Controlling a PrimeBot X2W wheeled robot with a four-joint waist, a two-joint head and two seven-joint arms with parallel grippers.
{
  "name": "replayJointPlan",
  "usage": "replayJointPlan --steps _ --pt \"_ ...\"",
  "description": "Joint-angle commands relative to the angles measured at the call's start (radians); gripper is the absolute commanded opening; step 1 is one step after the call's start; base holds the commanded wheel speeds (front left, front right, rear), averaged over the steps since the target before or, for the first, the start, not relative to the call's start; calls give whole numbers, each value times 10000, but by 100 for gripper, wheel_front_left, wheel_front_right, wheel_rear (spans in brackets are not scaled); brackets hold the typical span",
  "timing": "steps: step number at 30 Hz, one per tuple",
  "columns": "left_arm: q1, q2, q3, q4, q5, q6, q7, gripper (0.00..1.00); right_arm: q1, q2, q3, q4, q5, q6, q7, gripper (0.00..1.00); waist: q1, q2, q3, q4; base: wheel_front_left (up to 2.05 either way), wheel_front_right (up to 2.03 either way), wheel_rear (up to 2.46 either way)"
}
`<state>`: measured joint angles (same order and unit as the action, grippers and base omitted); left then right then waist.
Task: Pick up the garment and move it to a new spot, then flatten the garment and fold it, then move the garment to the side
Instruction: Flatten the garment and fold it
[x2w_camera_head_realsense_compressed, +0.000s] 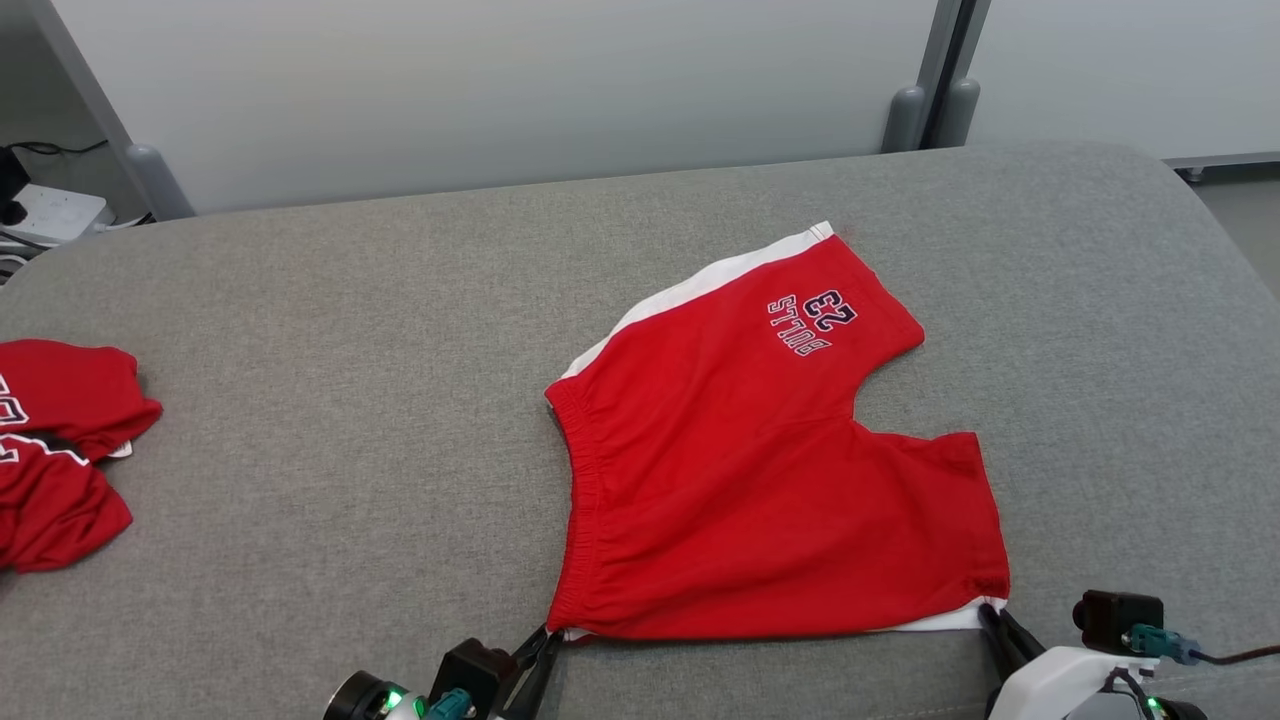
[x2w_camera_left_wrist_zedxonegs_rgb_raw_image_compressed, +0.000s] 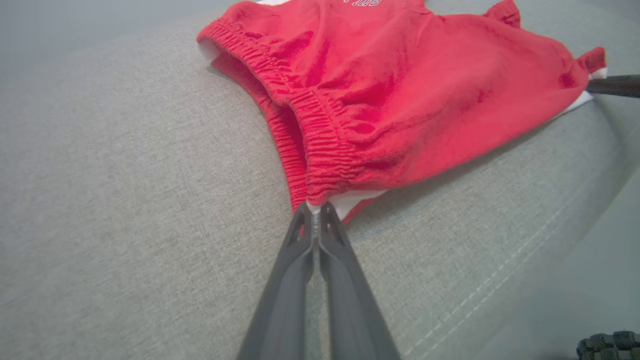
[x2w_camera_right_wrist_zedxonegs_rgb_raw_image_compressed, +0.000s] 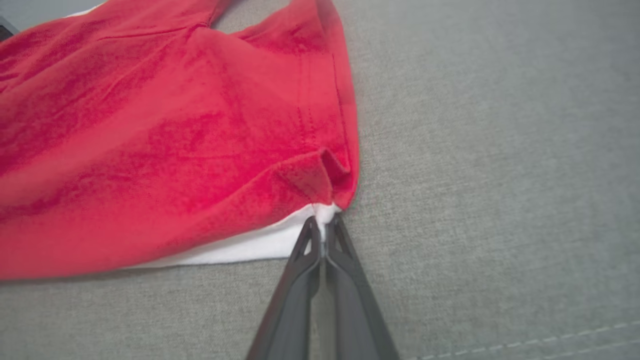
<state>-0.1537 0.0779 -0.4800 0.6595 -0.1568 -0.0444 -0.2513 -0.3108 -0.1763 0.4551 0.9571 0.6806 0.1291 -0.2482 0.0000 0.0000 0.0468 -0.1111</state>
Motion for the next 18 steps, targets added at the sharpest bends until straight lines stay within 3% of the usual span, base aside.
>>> replayJointPlan --steps 1,6,13,18 --pt "-396 67 345 -194 79 -80 -105 0 -195 -129 229 -102 58 16 -136 0 0 0 18 31 0 0 0" --pt "-361 44 410 -436 -40 -176 -105 0 7 -560 -43 -786 -205 16 -136 0 0 0 27 99 0 0 0" --pt "55 213 303 -1567 -358 -538 -94 0 1032 -1204 -890 -2897 -572 16 -136 0 0 0 12 34 0 0 0" --pt "447 447 64 -2703 -564 -648 493 0 2196 -1752 -1249 -4238 -380 16 -136 0 0 0 14 77 0 0 0"
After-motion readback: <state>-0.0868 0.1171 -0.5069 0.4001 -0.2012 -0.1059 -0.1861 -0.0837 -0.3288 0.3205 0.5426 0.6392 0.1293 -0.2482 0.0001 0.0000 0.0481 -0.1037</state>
